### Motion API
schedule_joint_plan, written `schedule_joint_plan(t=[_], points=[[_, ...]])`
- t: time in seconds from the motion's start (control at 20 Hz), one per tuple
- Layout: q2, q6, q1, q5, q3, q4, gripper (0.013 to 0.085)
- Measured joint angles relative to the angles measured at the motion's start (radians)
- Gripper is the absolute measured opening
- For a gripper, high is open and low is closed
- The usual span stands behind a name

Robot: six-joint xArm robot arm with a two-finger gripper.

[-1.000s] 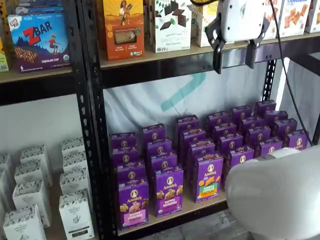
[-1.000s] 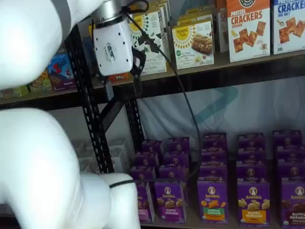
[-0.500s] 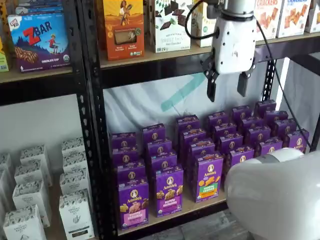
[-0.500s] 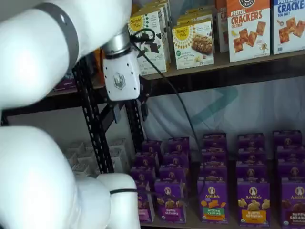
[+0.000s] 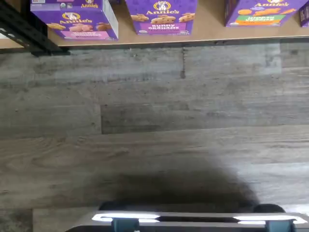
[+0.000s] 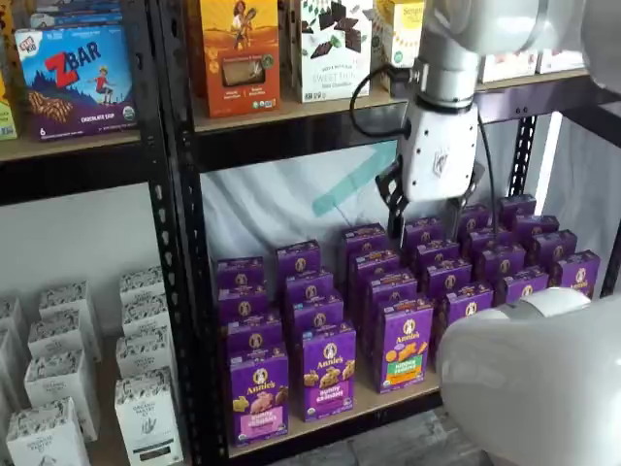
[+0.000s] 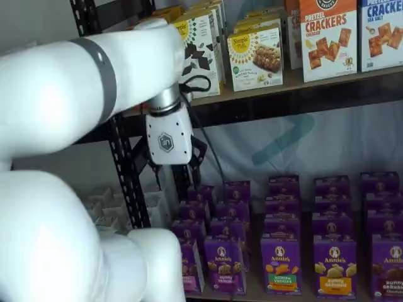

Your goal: Pick up the purple box with a pink patch in the middle, on the bottom shelf, the first box from the left

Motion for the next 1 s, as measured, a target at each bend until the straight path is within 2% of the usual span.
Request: schedule_joint_plan(t=[0.4, 0.6, 1.0], points=[[0.078, 0.038, 0.042, -0.171, 0.102, -0.012, 0.0850], [0.114, 0.089, 0.076, -0.281, 0.153, -0.060, 0.0850], [0.282, 0.117, 0.111, -0.483, 0.219, -0.043, 0.0850]])
